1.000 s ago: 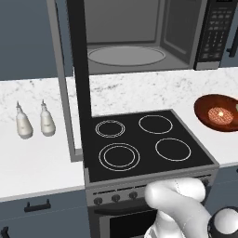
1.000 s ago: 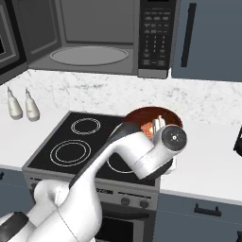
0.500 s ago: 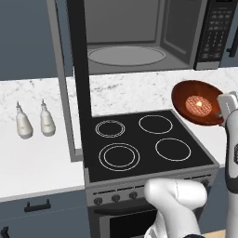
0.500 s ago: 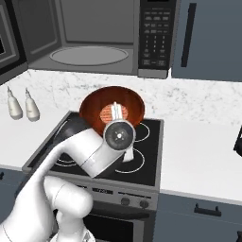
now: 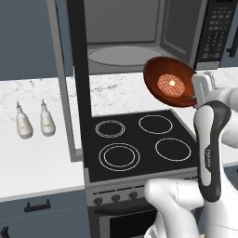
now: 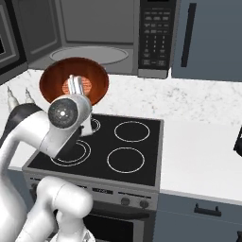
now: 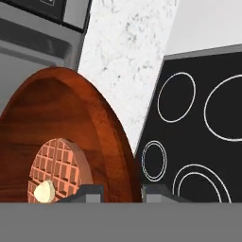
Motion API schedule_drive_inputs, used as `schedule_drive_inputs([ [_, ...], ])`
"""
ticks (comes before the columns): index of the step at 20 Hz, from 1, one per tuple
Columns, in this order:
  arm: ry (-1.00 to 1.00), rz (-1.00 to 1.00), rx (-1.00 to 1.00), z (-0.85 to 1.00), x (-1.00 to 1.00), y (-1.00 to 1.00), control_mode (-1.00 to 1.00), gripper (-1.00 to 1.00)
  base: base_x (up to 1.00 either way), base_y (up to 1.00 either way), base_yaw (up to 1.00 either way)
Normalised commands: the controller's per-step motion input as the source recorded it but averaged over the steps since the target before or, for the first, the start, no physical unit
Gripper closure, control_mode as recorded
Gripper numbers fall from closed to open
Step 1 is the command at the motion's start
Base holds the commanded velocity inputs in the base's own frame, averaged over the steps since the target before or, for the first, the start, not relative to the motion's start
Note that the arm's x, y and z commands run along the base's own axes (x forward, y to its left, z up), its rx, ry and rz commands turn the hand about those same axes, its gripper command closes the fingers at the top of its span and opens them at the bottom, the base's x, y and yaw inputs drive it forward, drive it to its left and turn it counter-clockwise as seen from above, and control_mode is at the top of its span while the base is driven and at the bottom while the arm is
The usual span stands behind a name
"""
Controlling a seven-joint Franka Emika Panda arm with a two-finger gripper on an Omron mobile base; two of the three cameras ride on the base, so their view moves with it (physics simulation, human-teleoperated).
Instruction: Open the microwave, place the bowl with waffle inside the microwave, then close the microwave door and turn it on.
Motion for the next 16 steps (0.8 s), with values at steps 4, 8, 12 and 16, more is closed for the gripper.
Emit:
schedule_drive_inputs([
  [4, -0.01, 0.0, 0.0, 1.0, 0.39, 0.26, -1.0, 1.0, 0.0, 0.0, 0.0],
  [8, 0.02, -0.01, 0.0, 1.0, 0.56, 0.0, -1.0, 1.0, 0.0, 0.0, 0.0],
  [12, 0.09, -0.03, -0.02, 0.74, 0.5, 0.05, -1.0, 1.0, 0.0, 0.0, 0.0],
  [16, 0.04, 0.0, -0.12, 0.06, 0.44, 0.39, -1.0, 1.0, 0.0, 0.0, 0.0],
])
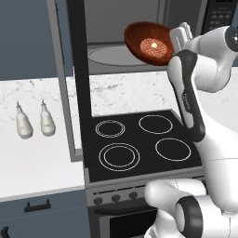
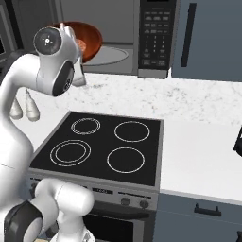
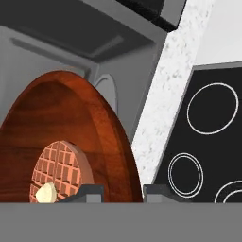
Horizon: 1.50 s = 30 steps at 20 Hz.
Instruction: Open the microwave, place the bowl with waffle inside the microwave, then close the microwave door and turn it on.
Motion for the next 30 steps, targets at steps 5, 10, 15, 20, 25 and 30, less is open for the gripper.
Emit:
schedule_drive_inputs([
  [5, 0.0, 0.0, -0.09, -0.09, 0.6, 0.37, -1.0, 1.0, 0.0, 0.0, 0.0],
  [10, 0.03, -0.02, 0.0, -0.2, 0.82, 0.02, -1.0, 1.0, 0.0, 0.0, 0.0],
  [15, 0.11, -0.08, 0.0, -0.01, 0.82, 0.0, -1.0, 1.0, 0.0, 0.0, 0.0],
  [20, 0.2, -0.1, -0.02, 0.0, 0.68, 0.0, -1.0, 1.0, 0.0, 0.0, 0.0],
  [25, 0.05, -0.05, 0.0, -0.07, 0.59, 0.0, -1.0, 1.0, 0.0, 0.0, 0.0],
  [30, -0.04, -0.01, 0.03, -0.11, 0.43, 0.0, -1.0, -1.0, 0.0, 0.0, 0.0],
])
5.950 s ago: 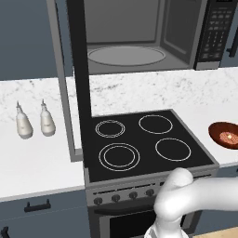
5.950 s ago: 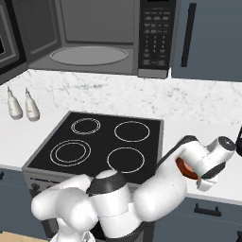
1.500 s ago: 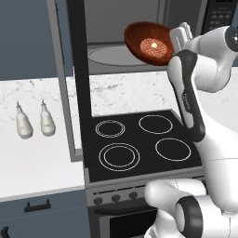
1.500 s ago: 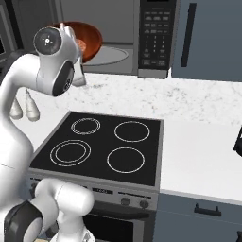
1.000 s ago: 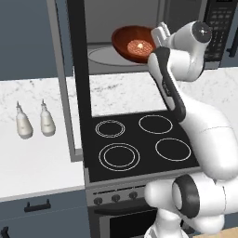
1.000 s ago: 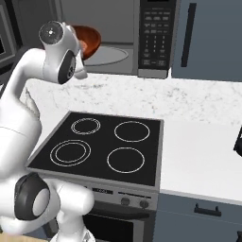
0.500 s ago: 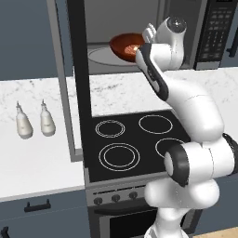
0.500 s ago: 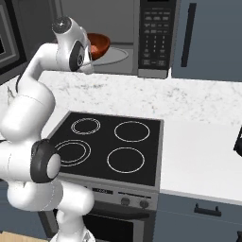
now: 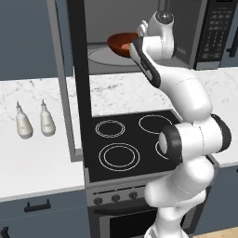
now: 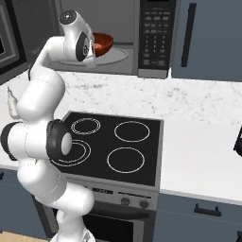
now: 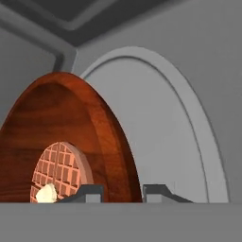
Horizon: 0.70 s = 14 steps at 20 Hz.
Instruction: Open the microwave, place the bowl with waffle inside the microwave, then close the microwave door and turn it on.
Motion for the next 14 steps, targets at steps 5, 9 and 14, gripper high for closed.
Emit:
schedule_drive_inputs([
  [5, -0.15, 0.0, 0.15, -0.3, 0.36, 0.0, -1.0, -1.0, 0.0, 0.0, 0.0],
  [9, -0.21, 0.0, 0.21, -0.09, 0.35, 0.0, -1.0, -1.0, 0.0, 0.0, 0.0],
  [14, -0.21, 0.01, 0.24, 0.27, -0.04, -0.15, -1.0, -1.0, 0.0, 0.0, 0.0],
])
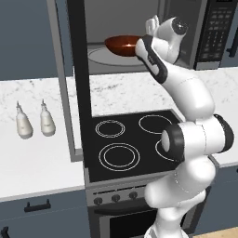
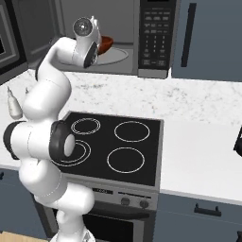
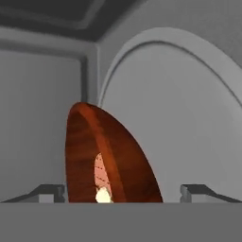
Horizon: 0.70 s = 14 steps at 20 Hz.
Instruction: Open the microwave, place the bowl with waffle inside the microwave, then close the microwave door and turn it on.
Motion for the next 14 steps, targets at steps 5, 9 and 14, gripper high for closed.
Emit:
schedule_drive_inputs([
  [5, -0.02, 0.0, -0.03, 0.37, -0.94, -0.34, -1.0, -1.0, 0.0, 0.0, 0.0],
  [9, 0.0, 0.0, -0.19, 0.32, -1.0, -0.31, -1.0, -1.0, 0.0, 0.0, 0.0],
  [14, 0.0, 0.0, -0.18, 0.07, -1.0, -0.3, -1.0, -1.0, 0.0, 0.0, 0.0],
])
